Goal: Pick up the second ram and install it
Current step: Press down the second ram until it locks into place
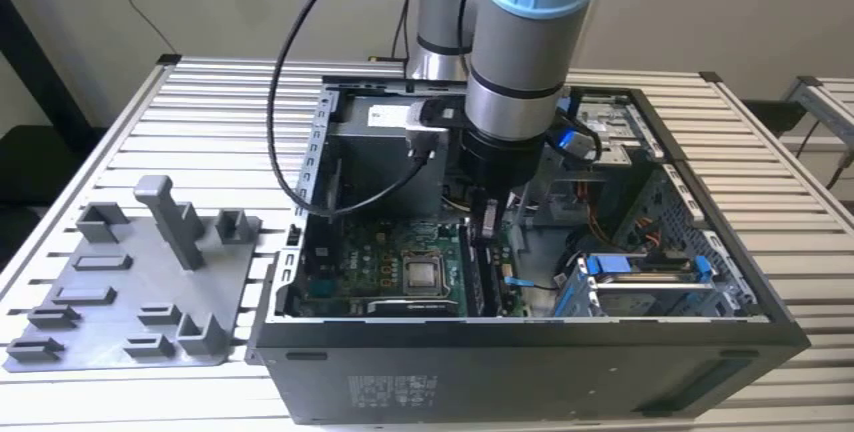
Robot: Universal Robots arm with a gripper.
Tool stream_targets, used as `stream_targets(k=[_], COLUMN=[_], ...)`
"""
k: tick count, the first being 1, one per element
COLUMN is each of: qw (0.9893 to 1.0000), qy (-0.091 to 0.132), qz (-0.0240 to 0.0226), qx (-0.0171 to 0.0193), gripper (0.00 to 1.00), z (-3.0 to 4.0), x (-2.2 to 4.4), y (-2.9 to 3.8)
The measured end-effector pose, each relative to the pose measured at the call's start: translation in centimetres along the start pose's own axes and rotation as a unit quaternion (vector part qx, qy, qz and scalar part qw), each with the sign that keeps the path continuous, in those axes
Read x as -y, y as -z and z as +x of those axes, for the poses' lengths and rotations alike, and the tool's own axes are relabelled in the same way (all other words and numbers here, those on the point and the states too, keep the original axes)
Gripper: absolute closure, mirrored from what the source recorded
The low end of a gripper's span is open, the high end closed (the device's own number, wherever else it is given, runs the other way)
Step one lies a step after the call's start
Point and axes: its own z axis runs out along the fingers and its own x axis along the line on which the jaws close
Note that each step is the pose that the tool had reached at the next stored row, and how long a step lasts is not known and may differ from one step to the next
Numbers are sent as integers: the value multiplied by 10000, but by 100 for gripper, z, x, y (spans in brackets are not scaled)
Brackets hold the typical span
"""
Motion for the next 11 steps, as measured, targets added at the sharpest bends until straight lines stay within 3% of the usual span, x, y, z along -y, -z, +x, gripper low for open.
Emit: stream_targets(k=[3,7,11], qw=[9996,9980,9979], qy=[269,626,645], qz=[-2,-5,-5], qx=[5,11,13], gripper=[89,89,89], z=[0,1,1], x=[0,-1,0], y=[-3,-7,-9])
